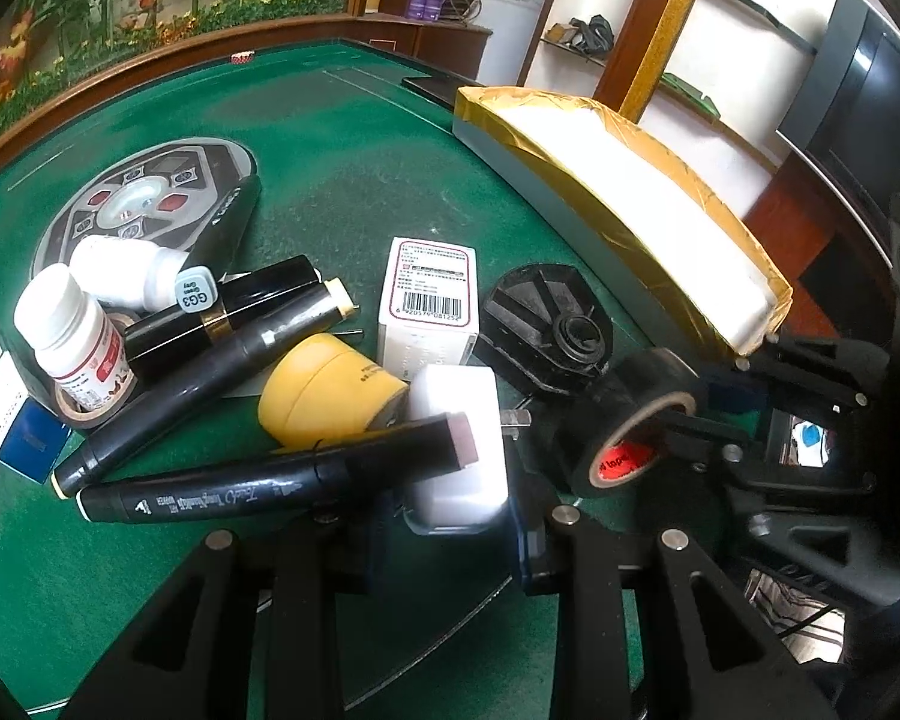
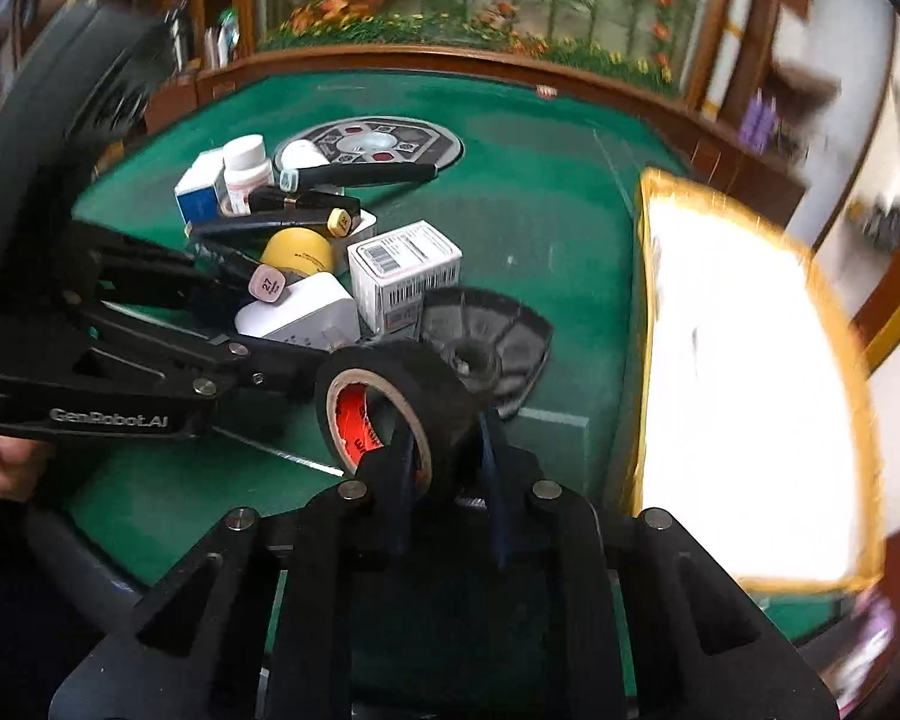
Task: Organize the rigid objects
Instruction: 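Grasp the black tape roll with the right tool and lift it off its dispenser, then grasp the white plug with the left tool while the right tool holds the tape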
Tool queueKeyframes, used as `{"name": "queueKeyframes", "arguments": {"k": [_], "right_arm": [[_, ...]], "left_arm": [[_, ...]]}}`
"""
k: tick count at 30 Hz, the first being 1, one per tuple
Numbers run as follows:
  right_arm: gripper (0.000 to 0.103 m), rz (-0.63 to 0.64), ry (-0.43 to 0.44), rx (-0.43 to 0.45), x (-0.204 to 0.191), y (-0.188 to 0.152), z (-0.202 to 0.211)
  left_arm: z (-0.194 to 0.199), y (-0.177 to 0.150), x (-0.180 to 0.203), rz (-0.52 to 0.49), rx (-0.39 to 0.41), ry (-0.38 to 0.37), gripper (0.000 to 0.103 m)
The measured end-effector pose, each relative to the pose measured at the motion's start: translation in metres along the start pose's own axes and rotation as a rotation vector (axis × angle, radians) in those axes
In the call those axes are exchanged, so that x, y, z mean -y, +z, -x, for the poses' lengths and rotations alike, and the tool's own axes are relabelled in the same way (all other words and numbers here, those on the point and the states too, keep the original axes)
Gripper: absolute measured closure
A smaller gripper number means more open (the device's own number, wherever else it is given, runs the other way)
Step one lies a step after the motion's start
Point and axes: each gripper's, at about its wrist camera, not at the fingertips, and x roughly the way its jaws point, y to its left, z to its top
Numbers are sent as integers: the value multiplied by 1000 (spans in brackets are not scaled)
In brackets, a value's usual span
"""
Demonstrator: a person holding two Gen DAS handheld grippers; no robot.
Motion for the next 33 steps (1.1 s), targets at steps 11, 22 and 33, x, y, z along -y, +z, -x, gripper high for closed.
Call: {"name": "queueKeyframes", "arguments": {"k": [11,22,33], "right_arm": [[50,-144,158,-36,6,-14,14],[40,85,29,-35,-16,-6,-3],[40,66,59,-46,-16,-2,-4]], "left_arm": [[0,1,-4,17,-2,-16,72],[-1,1,-2,9,0,-9,72],[-2,2,-2,12,7,-12,71]]}}
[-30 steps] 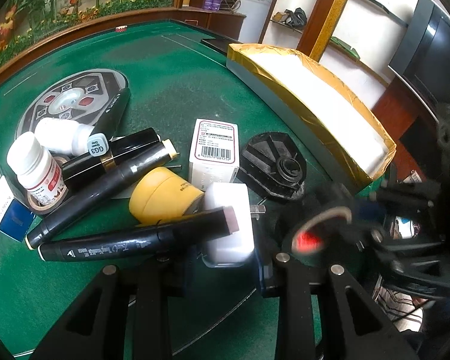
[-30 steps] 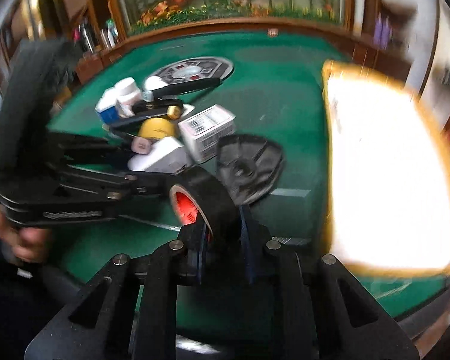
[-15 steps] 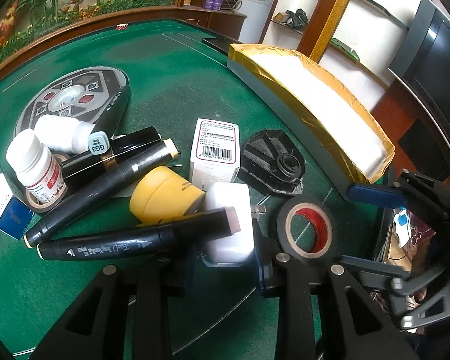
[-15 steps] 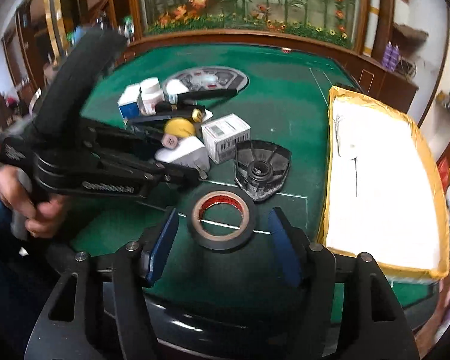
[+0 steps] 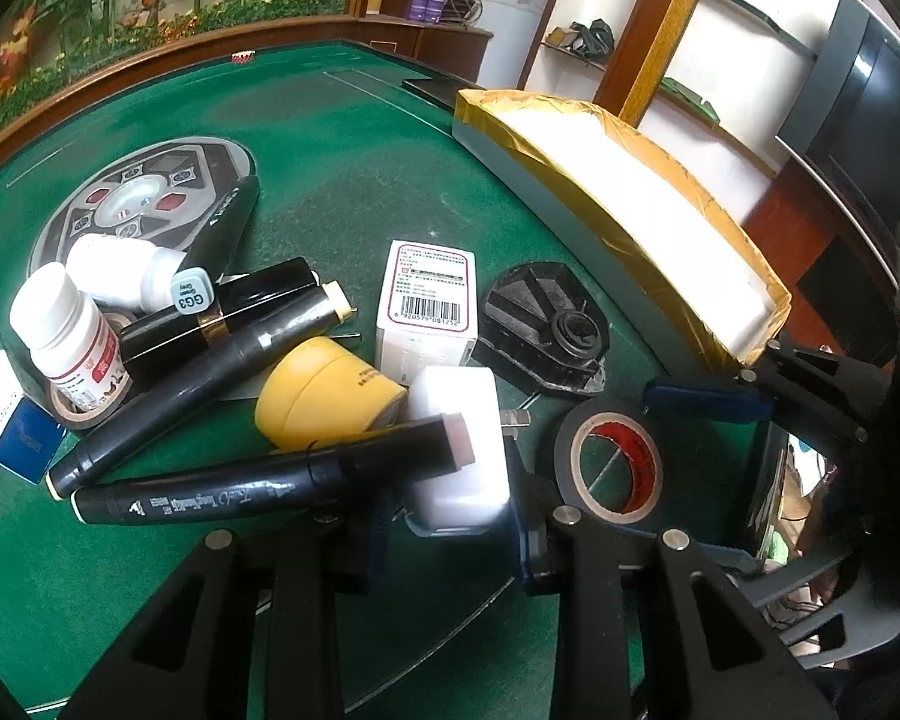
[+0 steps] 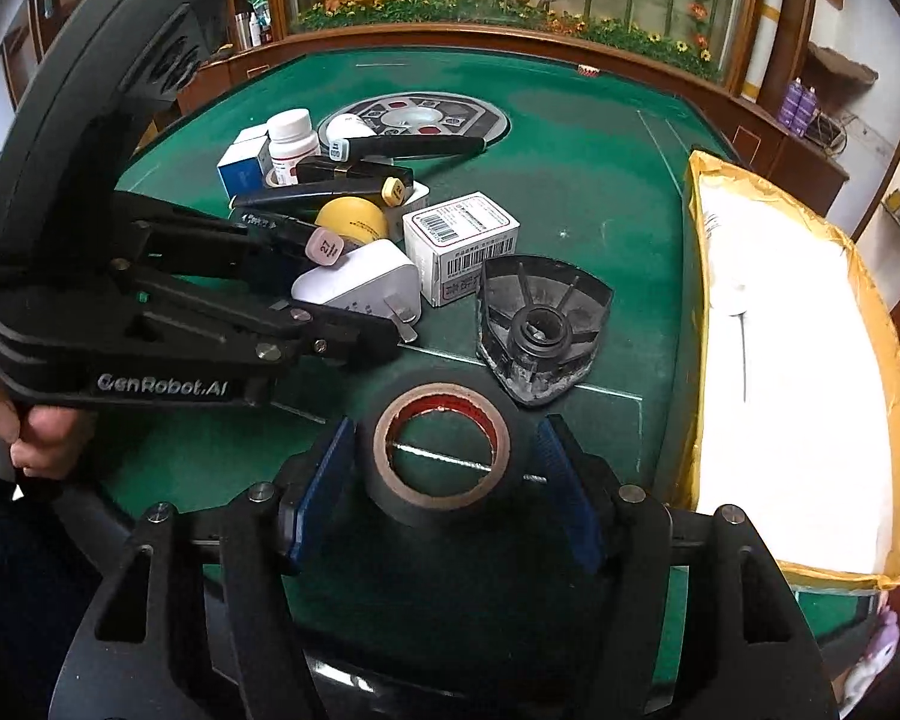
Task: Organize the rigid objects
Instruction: 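Grasp the white plug with the left tool while the right tool holds the tape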
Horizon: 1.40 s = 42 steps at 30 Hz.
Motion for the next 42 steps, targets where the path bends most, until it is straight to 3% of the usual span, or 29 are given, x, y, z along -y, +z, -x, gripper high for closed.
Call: {"name": "queueKeyframes", "arguments": {"k": [8,15,21,33,42], "right_arm": [[39,-9,28,-9,0,-1,-4],[40,6,-7,-36,-8,-3,-16],[40,-78,26,17,2,-12,-4],[41,-209,-9,146,47,-25,54],[41,-280,-19,200,73,-28,74]], "left_arm": [[0,0,0,1,1,0,71],[0,0,1,-3,2,4,70],[0,-1,4,-14,4,-1,71],[11,6,28,-34,14,-121,75],[11,18,39,-76,-8,-47,74]]}}
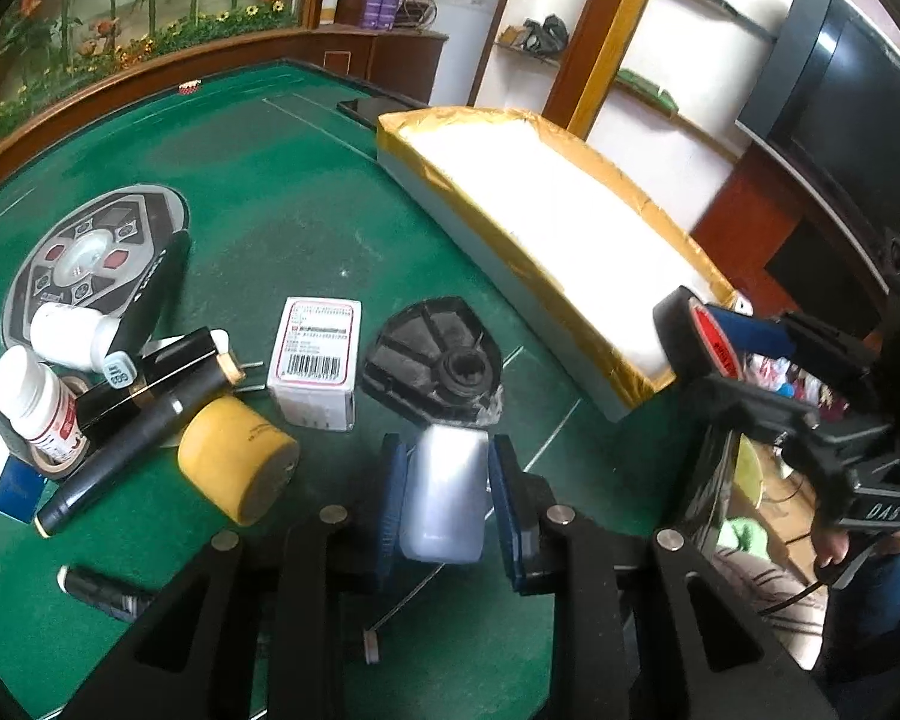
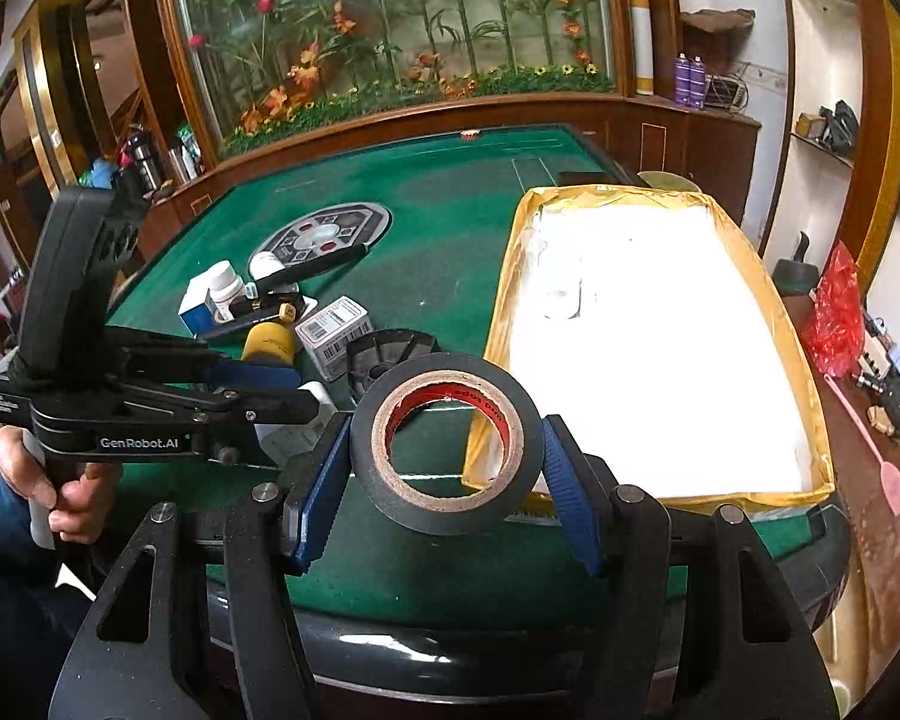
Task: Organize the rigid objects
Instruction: 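Grasp the white plug with the left tool while the right tool holds the tape, then carry tape and plug into the white tray and open both tools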
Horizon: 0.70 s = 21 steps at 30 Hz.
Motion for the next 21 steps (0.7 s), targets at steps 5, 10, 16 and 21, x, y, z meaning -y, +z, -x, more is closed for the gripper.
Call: {"name": "queueKeyframes", "arguments": {"k": [5,10,16,21], "right_arm": [[41,-23,15,11,5,-4,1],[41,-28,31,21,6,-7,1],[41,-47,27,29,15,-7,6],[41,-83,7,42,32,5,12]], "left_arm": [[-10,-5,5,-51,-49,93,49],[-25,-10,2,-44,-57,126,78],[-18,-5,4,-28,-51,89,79],[2,25,17,-18,-2,0,79]]}}
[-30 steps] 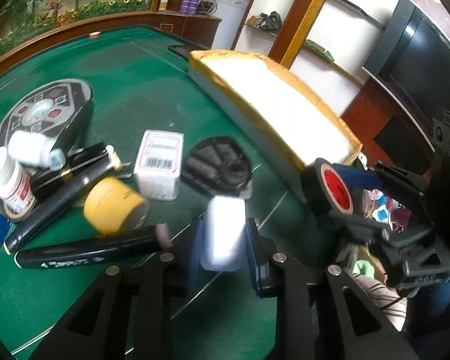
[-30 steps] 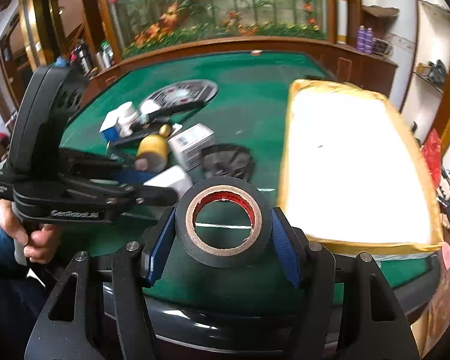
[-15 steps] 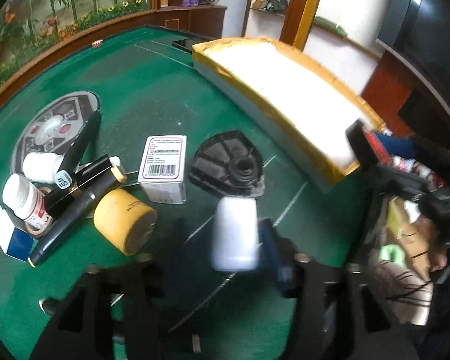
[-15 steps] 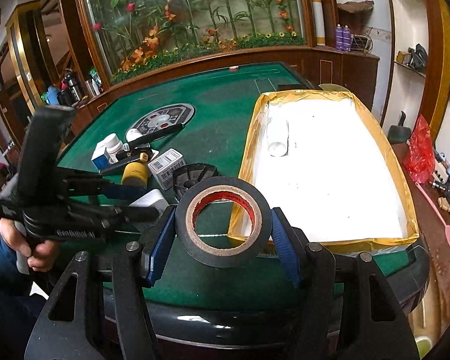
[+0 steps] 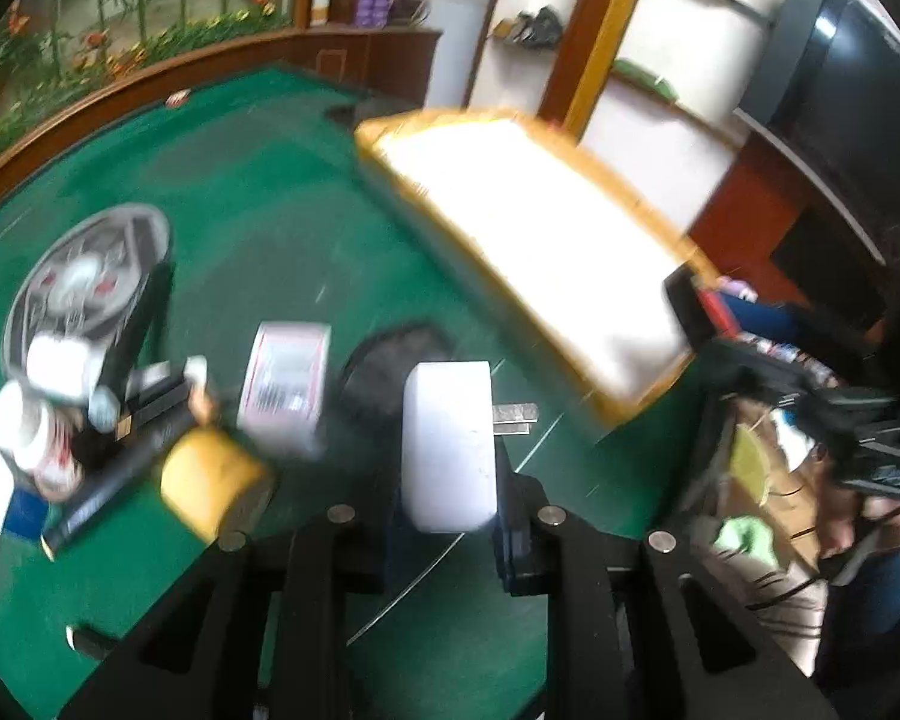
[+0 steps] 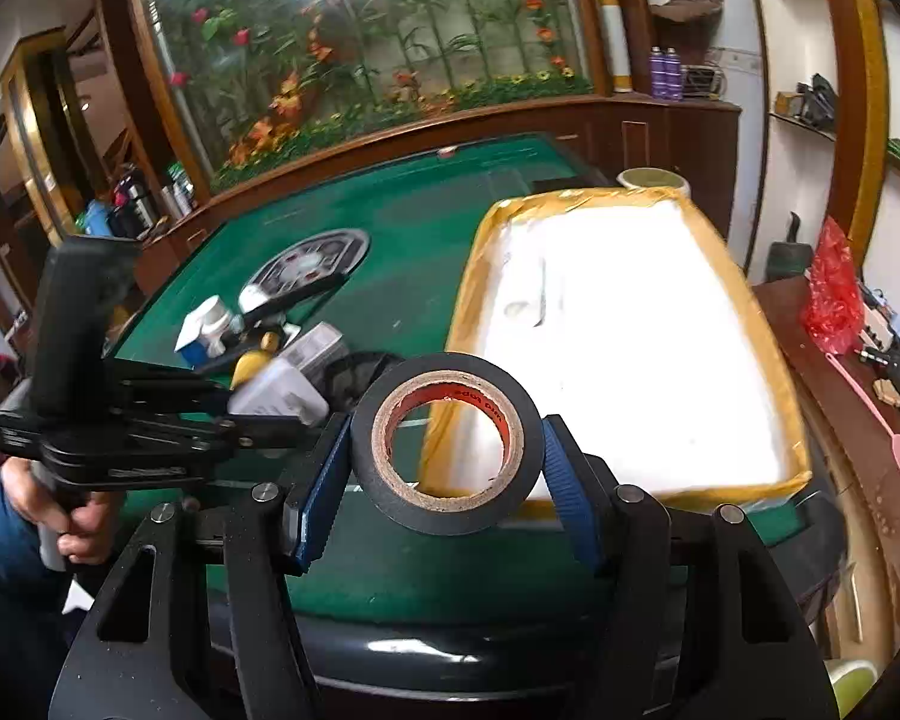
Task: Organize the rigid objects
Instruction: 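Carry tape and plug into the white tray and open both tools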
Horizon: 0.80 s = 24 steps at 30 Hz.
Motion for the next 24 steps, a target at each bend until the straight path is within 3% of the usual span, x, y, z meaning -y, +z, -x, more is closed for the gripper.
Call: {"name": "queueKeyframes", "arguments": {"k": [6,8,13,17,24], "right_arm": [[41,-84,-31,23,33,42,0],[41,-104,-46,21,45,60,-7],[40,-184,-114,-32,86,104,-47],[40,-247,-129,-111,121,128,-98],[40,-289,-154,-195,147,141,-155]], "left_arm": [[-6,59,29,-26,46,-49,79],[-20,81,37,-10,48,-86,79],[-65,117,45,35,13,-96,79],[-103,128,48,73,-41,-65,79],[-131,132,43,146,-79,-41,79]]}}
